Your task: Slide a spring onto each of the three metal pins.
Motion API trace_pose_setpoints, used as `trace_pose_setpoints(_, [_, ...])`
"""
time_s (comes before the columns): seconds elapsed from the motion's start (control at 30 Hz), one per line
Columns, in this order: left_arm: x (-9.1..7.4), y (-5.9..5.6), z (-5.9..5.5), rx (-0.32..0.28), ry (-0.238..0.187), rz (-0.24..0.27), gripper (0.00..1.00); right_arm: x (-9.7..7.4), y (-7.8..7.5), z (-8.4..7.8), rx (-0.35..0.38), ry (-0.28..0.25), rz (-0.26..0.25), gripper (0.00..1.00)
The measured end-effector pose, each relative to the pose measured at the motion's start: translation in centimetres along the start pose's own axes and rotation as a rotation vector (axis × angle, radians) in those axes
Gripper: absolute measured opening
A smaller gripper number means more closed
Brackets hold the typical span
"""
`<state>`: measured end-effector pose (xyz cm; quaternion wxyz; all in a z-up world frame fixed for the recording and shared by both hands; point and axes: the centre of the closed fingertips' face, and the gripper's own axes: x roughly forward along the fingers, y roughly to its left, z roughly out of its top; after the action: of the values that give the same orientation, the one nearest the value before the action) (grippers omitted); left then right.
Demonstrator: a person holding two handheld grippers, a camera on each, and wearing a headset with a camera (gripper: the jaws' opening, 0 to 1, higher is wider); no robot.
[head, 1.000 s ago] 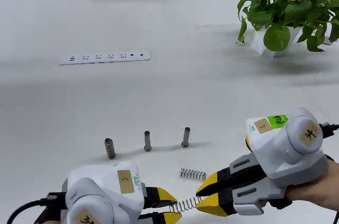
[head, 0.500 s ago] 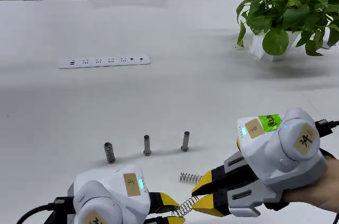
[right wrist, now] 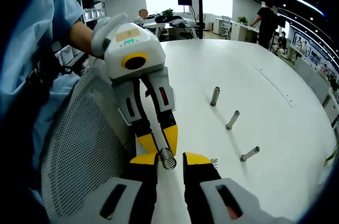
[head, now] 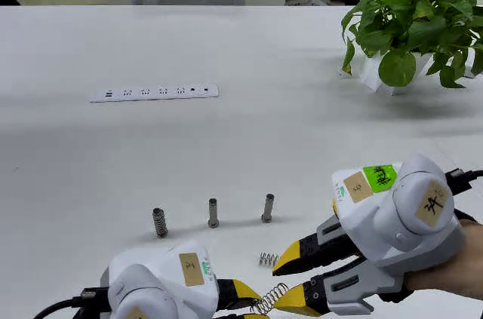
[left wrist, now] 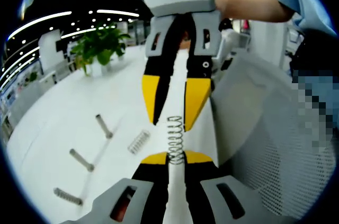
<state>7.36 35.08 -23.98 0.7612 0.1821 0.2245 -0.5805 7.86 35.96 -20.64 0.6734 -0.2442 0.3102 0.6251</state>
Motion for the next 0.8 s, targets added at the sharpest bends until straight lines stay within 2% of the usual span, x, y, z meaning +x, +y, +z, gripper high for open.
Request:
trace_pose_setpoints(0.13, [0.3, -0.3, 0.5, 0.004, -0.014, -0.007, 0.09, 0.4, 0.8, -0.3, -0.008, 0.028, 0.052, 0.19])
trace_pose_setpoints(0.4, [0.6, -0.8, 1.0, 0.014, -0.032, -0.014, 0.09, 0.9, 0.9, -1.4, -0.033, 0.087, 0.069, 0.15])
trace_pose_setpoints(0.8, [0.5, -0.9, 1.5, 0.024, -0.046, -0.022, 0.09, 0.8, 1.3, -1.5, -0.029, 0.109, 0.098, 0.13])
